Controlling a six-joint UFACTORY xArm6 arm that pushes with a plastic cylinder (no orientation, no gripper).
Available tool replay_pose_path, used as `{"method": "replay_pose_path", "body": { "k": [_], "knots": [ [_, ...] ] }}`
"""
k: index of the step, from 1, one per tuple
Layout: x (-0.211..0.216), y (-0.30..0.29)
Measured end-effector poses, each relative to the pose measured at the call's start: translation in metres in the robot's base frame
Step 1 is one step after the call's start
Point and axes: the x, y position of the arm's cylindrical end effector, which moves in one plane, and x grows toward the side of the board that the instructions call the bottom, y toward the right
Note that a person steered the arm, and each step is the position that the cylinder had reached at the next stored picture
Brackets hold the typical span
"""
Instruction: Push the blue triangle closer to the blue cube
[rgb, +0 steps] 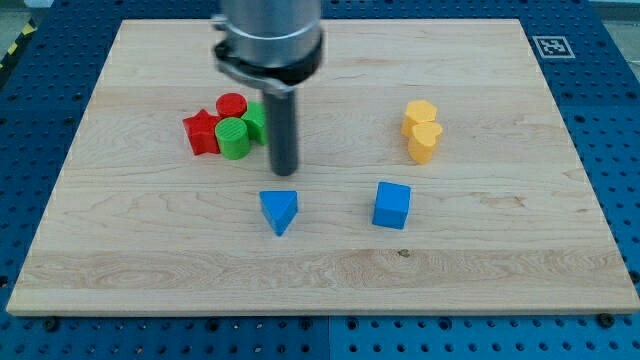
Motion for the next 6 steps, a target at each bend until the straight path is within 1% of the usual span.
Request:
{"method": "replay_pose_path", "body": {
  "k": [1, 2, 3, 4, 6],
  "knots": [
    [0.021, -0.045],
    [0.066, -0.059],
    [0.073, -0.043],
    [0.073, -0.008],
    [0.069, 0.045]
  ]
}}
